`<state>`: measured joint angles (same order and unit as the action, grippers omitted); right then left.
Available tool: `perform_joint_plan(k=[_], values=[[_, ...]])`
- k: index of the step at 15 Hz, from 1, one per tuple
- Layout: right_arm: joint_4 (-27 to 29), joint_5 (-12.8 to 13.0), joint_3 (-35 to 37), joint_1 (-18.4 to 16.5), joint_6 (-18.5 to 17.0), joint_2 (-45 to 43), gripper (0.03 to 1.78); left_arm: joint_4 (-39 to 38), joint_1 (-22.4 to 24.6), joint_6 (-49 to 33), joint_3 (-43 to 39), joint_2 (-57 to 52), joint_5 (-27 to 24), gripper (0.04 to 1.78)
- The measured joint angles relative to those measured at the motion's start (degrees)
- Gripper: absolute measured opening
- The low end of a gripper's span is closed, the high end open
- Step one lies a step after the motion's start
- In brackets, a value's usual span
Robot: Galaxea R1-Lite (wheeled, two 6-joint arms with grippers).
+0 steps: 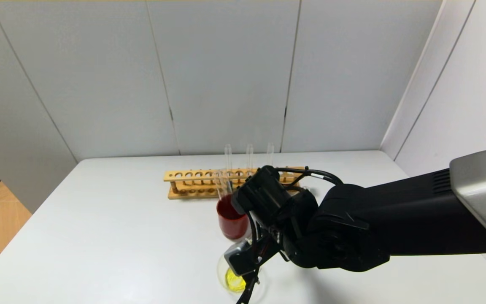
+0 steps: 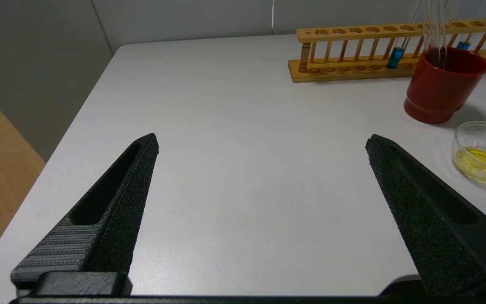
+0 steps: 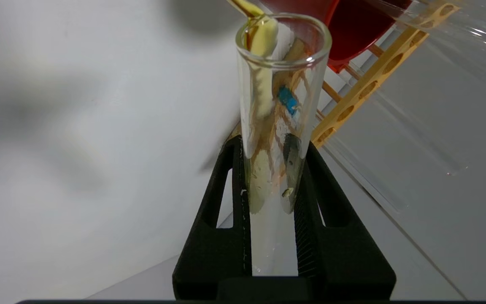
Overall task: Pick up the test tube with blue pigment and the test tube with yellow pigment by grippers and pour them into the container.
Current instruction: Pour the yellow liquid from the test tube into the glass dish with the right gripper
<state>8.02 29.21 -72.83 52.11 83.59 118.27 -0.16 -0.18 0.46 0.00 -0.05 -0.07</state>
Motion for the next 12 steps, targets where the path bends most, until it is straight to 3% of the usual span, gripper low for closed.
perform_joint_plan(k=[3, 12], values=[[0.8, 0.5, -1.4, -0.3, 1.8, 0.8, 0.37, 0.0, 0.0, 0.0, 0.0, 0.0, 0.0, 1.74], [1.9, 6.2, -4.4, 0.8, 7.0, 1.8, 0.37, 0.0, 0.0, 0.0, 0.0, 0.0, 0.0, 1.74]])
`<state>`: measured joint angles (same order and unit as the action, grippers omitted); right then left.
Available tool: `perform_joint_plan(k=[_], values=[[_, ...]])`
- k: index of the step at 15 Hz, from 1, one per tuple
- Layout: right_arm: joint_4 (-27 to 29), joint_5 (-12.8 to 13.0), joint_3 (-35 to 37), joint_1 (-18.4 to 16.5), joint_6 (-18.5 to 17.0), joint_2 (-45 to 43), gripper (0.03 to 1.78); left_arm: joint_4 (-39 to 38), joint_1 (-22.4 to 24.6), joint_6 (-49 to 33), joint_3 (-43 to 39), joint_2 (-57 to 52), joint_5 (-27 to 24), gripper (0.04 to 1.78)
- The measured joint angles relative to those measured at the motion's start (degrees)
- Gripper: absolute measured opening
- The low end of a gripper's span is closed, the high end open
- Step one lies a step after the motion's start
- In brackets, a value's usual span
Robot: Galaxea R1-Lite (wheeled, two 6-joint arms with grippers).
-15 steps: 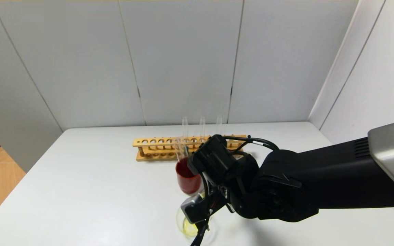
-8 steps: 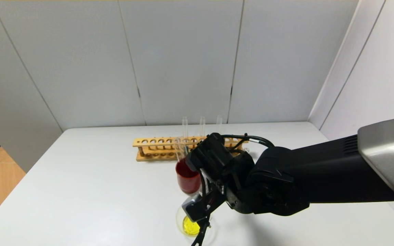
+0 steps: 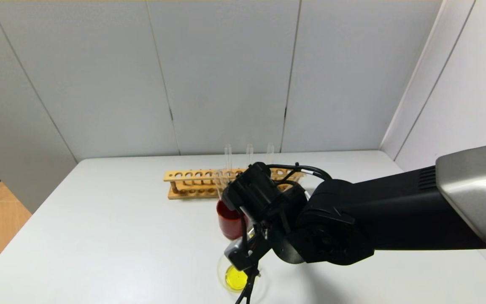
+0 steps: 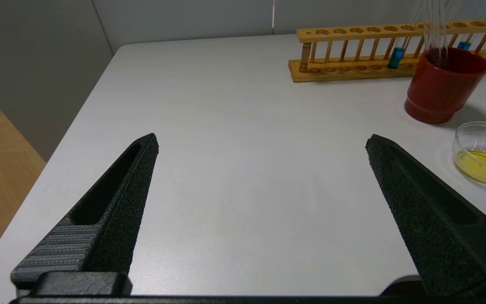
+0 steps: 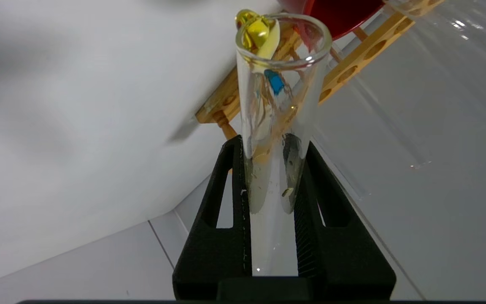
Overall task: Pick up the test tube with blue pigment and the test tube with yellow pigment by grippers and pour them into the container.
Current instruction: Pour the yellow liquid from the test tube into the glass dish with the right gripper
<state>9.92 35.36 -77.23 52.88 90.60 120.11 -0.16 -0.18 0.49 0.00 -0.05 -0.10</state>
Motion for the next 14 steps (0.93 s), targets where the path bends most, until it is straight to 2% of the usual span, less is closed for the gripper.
perform_joint_plan(k=[2, 5, 8, 12, 14], values=[[0.0, 0.3, -0.2, 0.6, 0.5, 0.1, 0.37, 0.0, 0.0, 0.0, 0.0, 0.0, 0.0, 1.74], [0.5, 3.5, -0.3, 1.3, 2.3, 0.2, 0.37, 0.0, 0.0, 0.0, 0.0, 0.0, 0.0, 1.74], [1.8, 5.3, -0.3, 1.9, 2.7, 0.3, 0.37, 0.0, 0.0, 0.0, 0.0, 0.0, 0.0, 1.74], [1.7, 5.6, -0.3, 3.0, 2.8, 0.5, 0.37, 0.0, 0.0, 0.0, 0.0, 0.0, 0.0, 1.74], [1.7, 6.8, -0.4, 3.6, 2.9, 0.6, 0.37, 0.0, 0.0, 0.0, 0.0, 0.0, 0.0, 1.74]])
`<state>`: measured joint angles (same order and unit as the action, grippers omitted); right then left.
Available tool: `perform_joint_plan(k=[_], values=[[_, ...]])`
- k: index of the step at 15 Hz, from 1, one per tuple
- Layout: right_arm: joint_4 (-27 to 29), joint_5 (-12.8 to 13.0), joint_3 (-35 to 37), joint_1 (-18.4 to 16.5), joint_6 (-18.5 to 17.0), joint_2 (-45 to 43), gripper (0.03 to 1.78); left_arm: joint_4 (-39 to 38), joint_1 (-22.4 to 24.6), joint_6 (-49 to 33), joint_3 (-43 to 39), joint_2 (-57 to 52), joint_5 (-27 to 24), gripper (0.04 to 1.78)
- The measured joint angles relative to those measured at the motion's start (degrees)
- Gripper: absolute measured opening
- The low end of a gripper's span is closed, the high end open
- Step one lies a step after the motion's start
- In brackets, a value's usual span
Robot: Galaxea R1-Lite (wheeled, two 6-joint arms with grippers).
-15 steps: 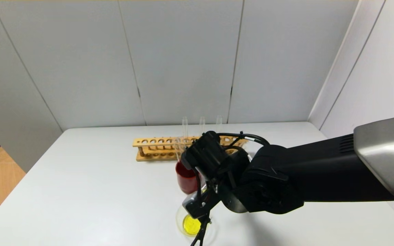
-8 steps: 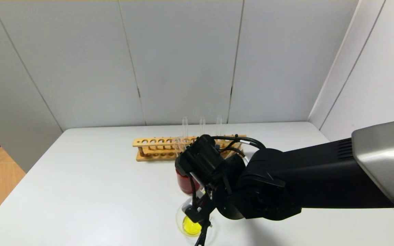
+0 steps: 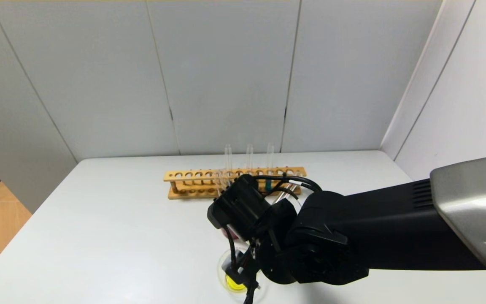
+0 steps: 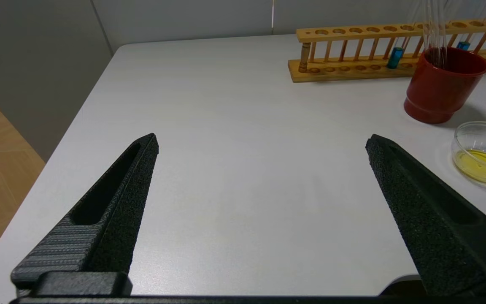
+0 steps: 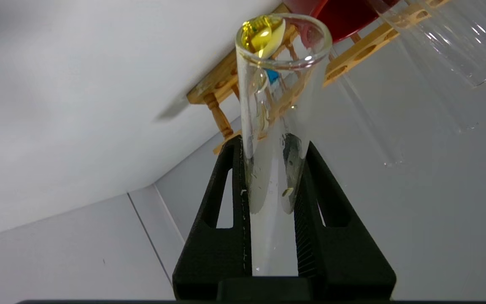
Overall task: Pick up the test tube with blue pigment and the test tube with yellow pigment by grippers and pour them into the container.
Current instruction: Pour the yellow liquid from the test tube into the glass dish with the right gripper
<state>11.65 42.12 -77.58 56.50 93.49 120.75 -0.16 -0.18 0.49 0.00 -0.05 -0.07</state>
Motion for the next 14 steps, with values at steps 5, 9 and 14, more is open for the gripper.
perform_joint_plan(k=[5, 9, 14], values=[[0.0, 1.9, 0.1, 0.6, 0.3, 0.1, 0.37, 0.0, 0.0, 0.0, 0.0, 0.0, 0.0, 1.74], [1.0, 3.0, 0.3, 1.6, 0.3, -0.2, 0.37, 0.0, 0.0, 0.0, 0.0, 0.0, 0.0, 1.74], [1.1, 3.0, 0.4, 2.3, 0.3, -0.2, 0.37, 0.0, 0.0, 0.0, 0.0, 0.0, 0.0, 1.74]])
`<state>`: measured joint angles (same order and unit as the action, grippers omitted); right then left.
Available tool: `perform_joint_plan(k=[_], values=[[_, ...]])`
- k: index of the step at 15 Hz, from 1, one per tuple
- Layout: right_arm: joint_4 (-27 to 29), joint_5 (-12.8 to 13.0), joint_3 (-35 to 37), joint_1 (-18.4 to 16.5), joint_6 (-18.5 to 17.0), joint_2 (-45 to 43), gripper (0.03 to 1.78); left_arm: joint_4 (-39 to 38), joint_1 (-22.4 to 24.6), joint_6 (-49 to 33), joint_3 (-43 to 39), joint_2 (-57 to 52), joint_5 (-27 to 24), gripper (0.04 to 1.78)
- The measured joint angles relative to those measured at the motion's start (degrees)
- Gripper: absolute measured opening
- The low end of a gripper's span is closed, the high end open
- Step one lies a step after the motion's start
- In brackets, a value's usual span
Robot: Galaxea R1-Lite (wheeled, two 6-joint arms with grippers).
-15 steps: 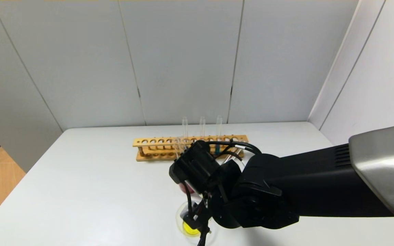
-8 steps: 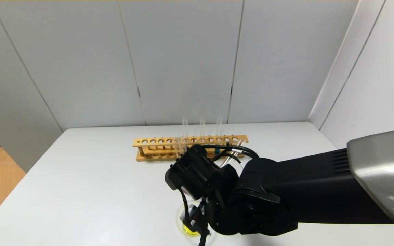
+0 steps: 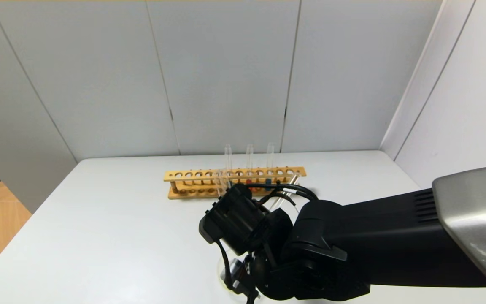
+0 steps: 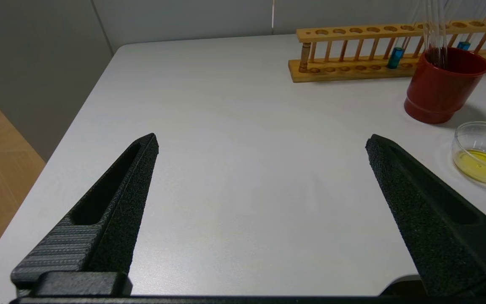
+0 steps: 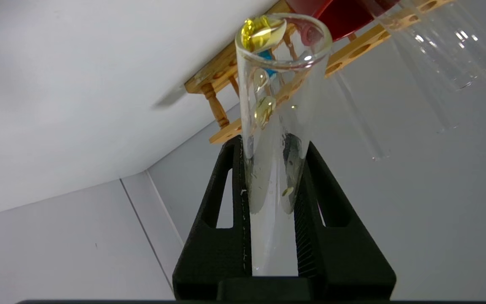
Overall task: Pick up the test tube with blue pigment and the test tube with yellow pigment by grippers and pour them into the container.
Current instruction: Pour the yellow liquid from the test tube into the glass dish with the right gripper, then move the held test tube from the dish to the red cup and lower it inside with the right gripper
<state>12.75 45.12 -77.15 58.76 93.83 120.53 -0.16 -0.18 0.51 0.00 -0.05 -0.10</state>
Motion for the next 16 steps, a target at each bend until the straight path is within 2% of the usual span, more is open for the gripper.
perform_joint_plan(k=[6, 8, 9, 11, 12, 14, 16], values=[[-1.9, -0.4, 0.1, 0.0, -1.3, 0.0, 0.37, 0.0, 0.0, 0.0, 0.0, 0.0, 0.0, 1.74], [-6.1, -2.2, 0.0, -0.4, -3.7, -0.3, 0.37, 0.0, 0.0, 0.0, 0.0, 0.0, 0.0, 1.74], [-8.2, -3.9, 0.1, -0.4, -6.4, -0.4, 0.37, 0.0, 0.0, 0.0, 0.0, 0.0, 0.0, 1.74], [-10.1, -8.2, 0.5, -0.4, -14.8, -1.0, 0.37, 0.0, 0.0, 0.0, 0.0, 0.0, 0.0, 1.74], [-10.4, -10.7, 1.0, -0.3, -20.1, -1.5, 0.37, 0.0, 0.0, -0.1, 0.0, 0.0, 0.0, 1.74], [-10.9, -16.1, 2.6, -0.1, -33.5, -2.8, 0.37, 0.0, 0.0, 0.0, 0.0, 0.0, 0.0, 1.74], [-12.7, -21.2, 4.1, 0.0, -49.2, -4.6, 0.37, 0.0, 0.0, 0.0, 0.0, 0.0, 0.0, 1.74]])
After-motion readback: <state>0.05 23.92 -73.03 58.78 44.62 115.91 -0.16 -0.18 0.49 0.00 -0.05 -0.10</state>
